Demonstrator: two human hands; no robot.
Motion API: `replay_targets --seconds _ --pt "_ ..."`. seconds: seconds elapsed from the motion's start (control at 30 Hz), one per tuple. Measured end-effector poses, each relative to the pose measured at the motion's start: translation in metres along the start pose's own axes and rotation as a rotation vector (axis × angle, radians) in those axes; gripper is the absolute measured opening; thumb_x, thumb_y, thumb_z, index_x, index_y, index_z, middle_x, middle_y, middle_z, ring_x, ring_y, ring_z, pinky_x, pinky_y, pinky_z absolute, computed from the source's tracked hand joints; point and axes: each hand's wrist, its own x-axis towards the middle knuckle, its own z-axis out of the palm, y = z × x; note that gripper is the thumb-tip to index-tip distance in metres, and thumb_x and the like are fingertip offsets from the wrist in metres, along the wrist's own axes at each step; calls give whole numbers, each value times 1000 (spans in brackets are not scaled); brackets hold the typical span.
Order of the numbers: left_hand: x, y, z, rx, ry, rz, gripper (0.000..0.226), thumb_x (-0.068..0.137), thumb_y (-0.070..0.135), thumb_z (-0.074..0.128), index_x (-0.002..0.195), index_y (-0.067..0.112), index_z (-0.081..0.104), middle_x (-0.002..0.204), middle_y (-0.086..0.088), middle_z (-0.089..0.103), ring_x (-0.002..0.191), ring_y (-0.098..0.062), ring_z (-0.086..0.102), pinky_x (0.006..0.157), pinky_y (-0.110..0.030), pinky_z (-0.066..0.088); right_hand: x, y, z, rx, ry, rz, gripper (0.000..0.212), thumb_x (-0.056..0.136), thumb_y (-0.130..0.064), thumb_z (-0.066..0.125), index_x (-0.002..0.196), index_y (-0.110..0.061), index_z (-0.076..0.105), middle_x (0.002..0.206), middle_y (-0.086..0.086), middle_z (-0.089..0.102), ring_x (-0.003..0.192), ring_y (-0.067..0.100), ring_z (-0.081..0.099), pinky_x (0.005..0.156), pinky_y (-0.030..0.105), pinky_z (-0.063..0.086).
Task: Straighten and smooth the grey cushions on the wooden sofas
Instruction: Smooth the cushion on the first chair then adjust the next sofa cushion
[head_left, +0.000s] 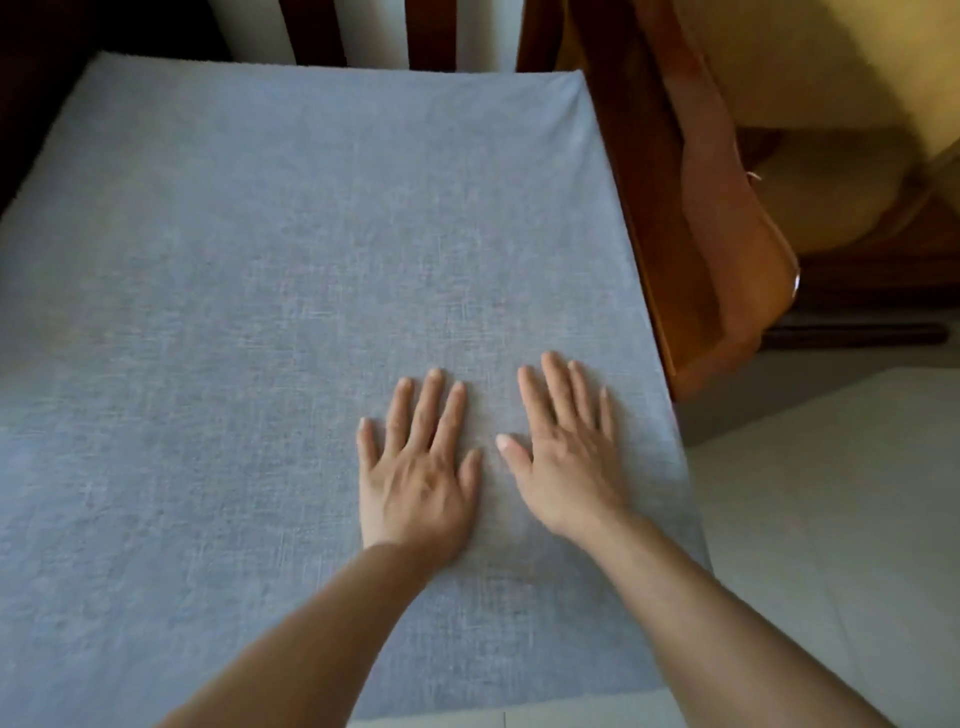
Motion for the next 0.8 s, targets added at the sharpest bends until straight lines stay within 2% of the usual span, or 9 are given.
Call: replay_targets --seconds 0.03,0.1,0.13,0.17,0.27,0.33,0.4,0.53,0.8 --pt "5 2 -1 -23 4 -19 75 83 56 2 152 29 2 158 11 -11 140 -6 -19 118 -48 -3 3 4 -8 53 18 -3 66 96 -41 41 152 -16 16 160 6 -1 147 21 -4 118 46 -3" --pt "13 24 -15 -105 111 5 75 84 55 3 152 25 4 157 12 -10 140 -3 -18 114 -41 -12 1 18 -31 123 316 63 60 94 -31 49 147 -10 31 158 10 14 146 25 11 117 45 4" --pt "16 37 -18 -157 170 16 72 87 54 8 152 24 7 155 14 -9 142 -4 -14 113 -39 -13 -2 26 -34 146 454 94 58 93 -31 47 145 -8 35 157 12 19 145 27 15 117 45 7" --pt "17 50 -14 -186 176 36 68 90 53 12 152 25 6 153 16 -11 143 -5 -12 113 -39 -13 -7 34 -32 155 468 89 60 92 -34 42 145 -8 34 156 12 20 145 28 16 117 47 9" --pt "8 64 17 16 -23 103 70 86 58 0 151 32 -8 151 16 -25 142 -9 -23 114 -46 -11 -27 51 2 1 144 15 70 91 -47 25 150 -8 24 158 13 13 146 28 9 117 51 10" --pt "12 56 20 53 -105 94 73 83 60 -4 150 33 -10 154 15 -21 143 -12 -20 114 -46 -9 -25 56 5 3 42 17 70 93 -50 21 152 -12 14 159 10 4 147 24 0 118 41 -5" --pt "11 52 6 58 -154 139 70 89 61 6 151 31 -7 157 12 -17 144 -14 -18 116 -46 -6 -31 55 -5 18 10 10 66 98 -45 29 152 -14 6 160 7 -5 146 21 -8 116 35 -9" --pt "-10 57 -23 12 -268 120 66 99 45 33 152 25 0 159 5 -11 146 -15 -11 118 -45 3 -53 42 -27 53 -140 10 69 98 -35 42 152 -14 4 159 8 -11 146 23 -9 119 41 7" --pt "-58 56 -82 8 -319 80 72 99 38 41 152 17 -2 160 -1 -7 147 -18 -7 117 -44 4 -86 0 -84 21 -284 -28 74 98 -31 47 152 -15 0 159 7 -11 146 22 -8 117 36 0"
